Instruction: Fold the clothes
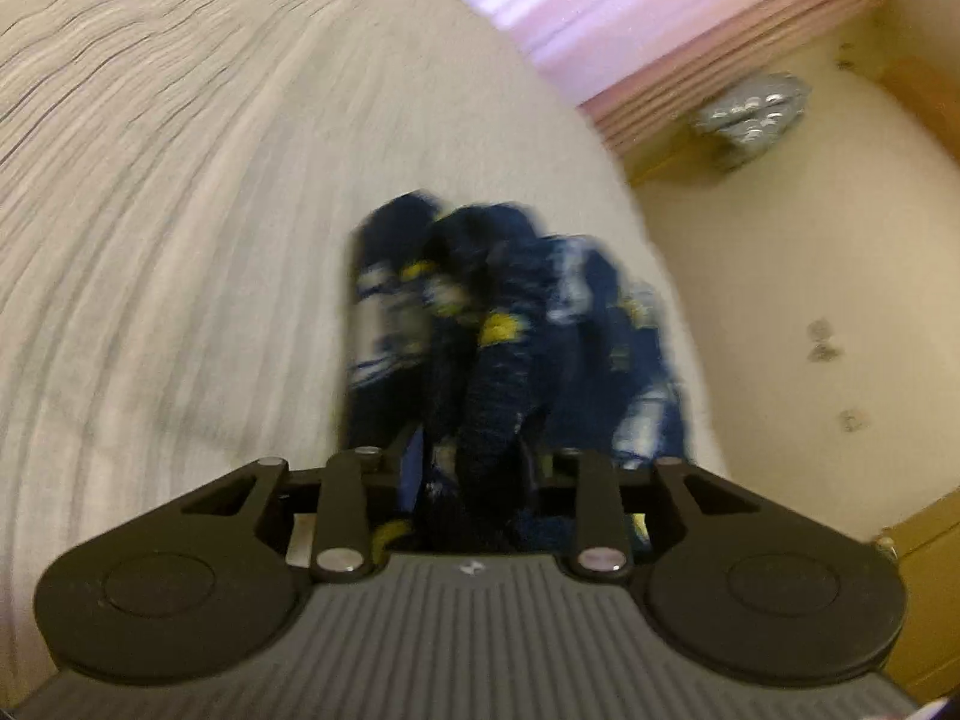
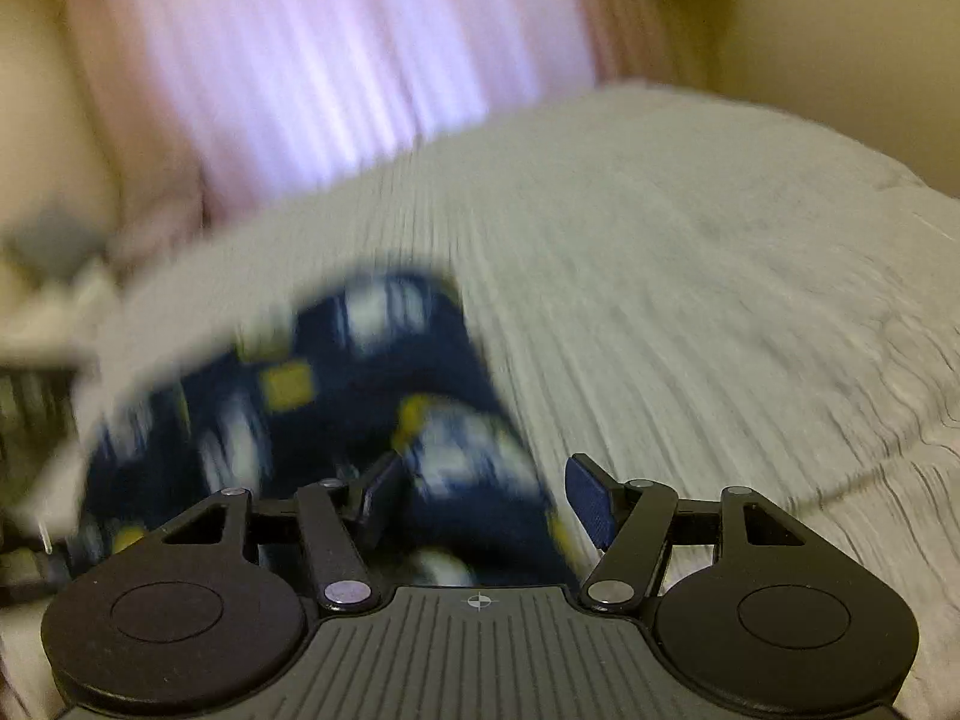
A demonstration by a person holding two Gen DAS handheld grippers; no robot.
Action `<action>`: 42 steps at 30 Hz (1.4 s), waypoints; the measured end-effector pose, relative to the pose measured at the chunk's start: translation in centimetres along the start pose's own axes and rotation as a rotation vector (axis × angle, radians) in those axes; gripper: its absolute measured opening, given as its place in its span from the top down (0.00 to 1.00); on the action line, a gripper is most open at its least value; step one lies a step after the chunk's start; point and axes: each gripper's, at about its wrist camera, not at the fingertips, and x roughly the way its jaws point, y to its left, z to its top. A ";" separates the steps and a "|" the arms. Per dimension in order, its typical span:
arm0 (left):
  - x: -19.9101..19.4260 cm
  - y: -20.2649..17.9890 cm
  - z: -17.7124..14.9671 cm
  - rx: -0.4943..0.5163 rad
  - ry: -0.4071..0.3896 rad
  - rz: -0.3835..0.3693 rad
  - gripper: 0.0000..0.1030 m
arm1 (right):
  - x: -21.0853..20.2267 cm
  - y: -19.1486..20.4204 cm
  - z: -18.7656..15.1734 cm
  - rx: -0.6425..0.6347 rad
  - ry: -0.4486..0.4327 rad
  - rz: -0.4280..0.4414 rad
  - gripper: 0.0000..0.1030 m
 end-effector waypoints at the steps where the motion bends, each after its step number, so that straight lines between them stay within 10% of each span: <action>1: -0.6 0.3 -0.3 -0.017 0.002 -0.015 0.70 | -0.4 0.4 -0.4 -0.044 -0.011 0.001 0.38; 12: -2.4 -0.7 -2.4 -0.011 -0.012 -0.055 0.45 | -4.7 5.1 -4.2 -0.510 -0.152 0.019 0.38; 14: -2.0 -0.7 -2.6 -0.001 -0.014 -0.047 0.49 | -4.5 5.3 -4.8 -0.569 -0.149 0.019 0.38; 16: -2.1 -0.8 -2.6 0.026 -0.022 -0.018 0.78 | -4.2 5.6 -5.5 -0.629 -0.145 0.018 0.46; 17: -2.2 -0.8 -2.5 0.034 -0.027 -0.015 0.83 | -4.1 5.7 -5.8 -0.658 -0.144 0.018 0.81; 18: -2.4 -0.8 -2.4 0.034 -0.033 -0.026 0.86 | -4.0 5.8 -6.2 -0.688 -0.142 0.017 0.94; 25: -3.7 0.0 -3.0 0.053 -0.022 -0.018 0.90 | -3.2 6.6 -8.5 -0.896 -0.129 0.015 0.97; 29: -3.3 0.4 -3.0 0.044 0.022 -0.003 0.86 | -1.6 6.9 -9.6 -0.990 -0.058 -0.012 0.91; 33: -5.9 -0.9 -1.2 0.111 -0.040 0.028 0.82 | -4.0 5.9 -5.8 -0.840 -0.039 0.163 0.15; 35: -6.7 -1.1 0.4 0.104 -0.082 0.024 0.75 | -5.7 4.7 -3.2 -0.732 -0.065 0.278 0.15; 37: -6.3 -1.5 2.5 0.106 -0.123 0.032 0.58 | -5.1 3.7 0.0 -0.621 -0.076 0.276 0.15; 42: -1.3 -2.0 6.8 0.036 -0.103 0.000 0.56 | 1.1 0.6 7.6 -0.304 -0.023 0.188 0.31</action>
